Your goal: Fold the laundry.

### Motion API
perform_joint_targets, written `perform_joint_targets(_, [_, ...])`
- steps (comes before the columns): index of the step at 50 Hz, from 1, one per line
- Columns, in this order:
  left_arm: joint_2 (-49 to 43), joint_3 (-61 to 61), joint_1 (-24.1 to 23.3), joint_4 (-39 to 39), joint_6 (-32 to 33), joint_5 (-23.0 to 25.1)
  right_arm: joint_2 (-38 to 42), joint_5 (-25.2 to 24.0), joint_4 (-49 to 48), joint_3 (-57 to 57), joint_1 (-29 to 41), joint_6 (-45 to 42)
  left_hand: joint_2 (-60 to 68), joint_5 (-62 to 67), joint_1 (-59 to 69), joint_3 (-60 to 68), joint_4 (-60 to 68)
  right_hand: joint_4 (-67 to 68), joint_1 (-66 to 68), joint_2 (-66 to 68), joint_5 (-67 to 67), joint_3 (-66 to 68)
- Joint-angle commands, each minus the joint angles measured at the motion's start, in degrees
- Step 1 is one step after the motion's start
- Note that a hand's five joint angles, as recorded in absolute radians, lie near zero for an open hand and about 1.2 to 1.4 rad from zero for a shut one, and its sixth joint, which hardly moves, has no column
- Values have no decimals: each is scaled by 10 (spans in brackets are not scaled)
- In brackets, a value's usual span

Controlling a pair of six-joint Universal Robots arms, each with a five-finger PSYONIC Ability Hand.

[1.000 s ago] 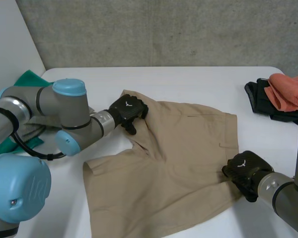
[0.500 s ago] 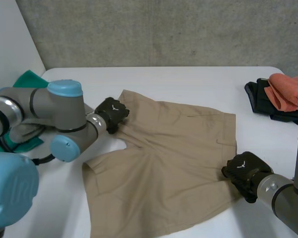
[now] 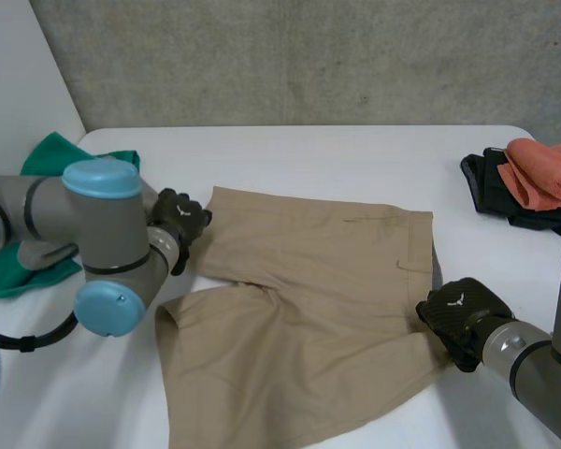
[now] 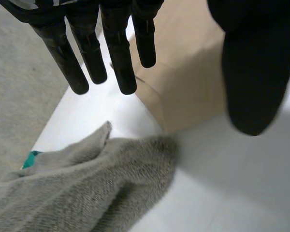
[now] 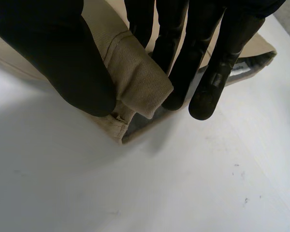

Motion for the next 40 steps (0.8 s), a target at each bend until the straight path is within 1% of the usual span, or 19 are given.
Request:
perform_joint_targets(1, [144, -92, -8, -2, -111, 3, -1, -8, -14, -18, 1, 49, -160, 4, 1, -4, 4, 116, 248, 129, 138, 115])
perform_joint_targets(4, [198, -134, -10, -4, -160, 3, 2, -24, -12, -34, 1, 87, -153, 10, 8, 2, 11, 116, 248, 129, 138, 115])
perform_joint_targets(5, [229, -164, -10, -10, -191, 7, 3, -28, -12, -40, 0, 99, -148, 15, 13, 8, 16, 116, 248, 129, 138, 115])
perform_joint_targets(8, [273, -217, -17, -33, -228, 14, 12, -51, -10, -65, -2, 150, -143, 20, 18, 13, 21, 116, 248, 129, 138, 115])
perform_joint_targets(9, [299, -253, -24, -55, -248, 22, 14, -57, -10, -73, -3, 165, -120, 44, 41, 36, 44, 116, 248, 129, 138, 115])
perform_joint_targets(11, [322, -287, -32, -76, -265, 30, 20, -71, -8, -93, -4, 207, -96, 67, 65, 60, 68, 116, 248, 129, 138, 115])
perform_joint_targets(12, [351, -336, -47, -101, -287, 42, 23, -76, -8, -99, -4, 219, -95, 69, 67, 61, 70, 116, 248, 129, 138, 115])
perform_joint_targets(18, [404, -407, -77, -125, -324, 45, 59, -87, -8, -117, -17, 248, -83, 81, 78, 73, 81, 116, 248, 129, 138, 115])
perform_joint_targets(19, [417, -426, -88, -126, -337, 44, 60, -87, -8, -117, -17, 248, -41, 123, 120, 115, 123, 116, 248, 129, 138, 115])
perform_joint_targets(20, [421, -434, -95, -125, -343, 43, 61, -87, -9, -117, -19, 248, -29, 135, 132, 127, 135, 116, 248, 129, 138, 115])
perform_joint_targets(23, [434, -469, -129, -123, -362, 38, 64, -91, -11, -118, -23, 249, -22, 141, 139, 134, 142, 116, 248, 129, 138, 115])
perform_joint_targets(26, [431, -486, -158, -116, -365, 33, 64, -91, -13, -118, -25, 249, -24, 140, 137, 132, 140, 116, 248, 129, 138, 115])
perform_joint_targets(27, [428, -495, -178, -110, -365, 25, 65, -92, -13, -118, -26, 250, -27, 136, 134, 129, 137, 116, 248, 129, 138, 115])
perform_joint_targets(30, [419, -503, -204, -98, -365, 4, 66, -94, -14, -116, -25, 248, -34, 130, 127, 122, 130, 116, 248, 129, 138, 115])
perform_joint_targets(31, [410, -507, -226, -88, -365, -17, 66, -95, -14, -115, -25, 248, -52, 111, 109, 104, 112, 116, 248, 129, 138, 115])
perform_joint_targets(33, [402, -508, -245, -79, -365, -39, 66, -100, -14, -115, -25, 248, -71, 93, 90, 85, 93, 116, 248, 129, 138, 115])
perform_joint_targets(34, [387, -506, -262, -67, -364, -70, 65, -106, -14, -114, -25, 246, -74, 89, 87, 82, 90, 116, 248, 129, 138, 115])
perform_joint_targets(38, [362, -503, -274, -47, -355, -127, 64, -119, -14, -110, -25, 246, -94, 69, 67, 62, 70, 116, 248, 129, 138, 115])
perform_joint_targets(40, [355, -501, -275, -44, -349, -138, 64, -120, -14, -107, -25, 246, -94, 69, 67, 61, 70, 116, 248, 129, 138, 115])
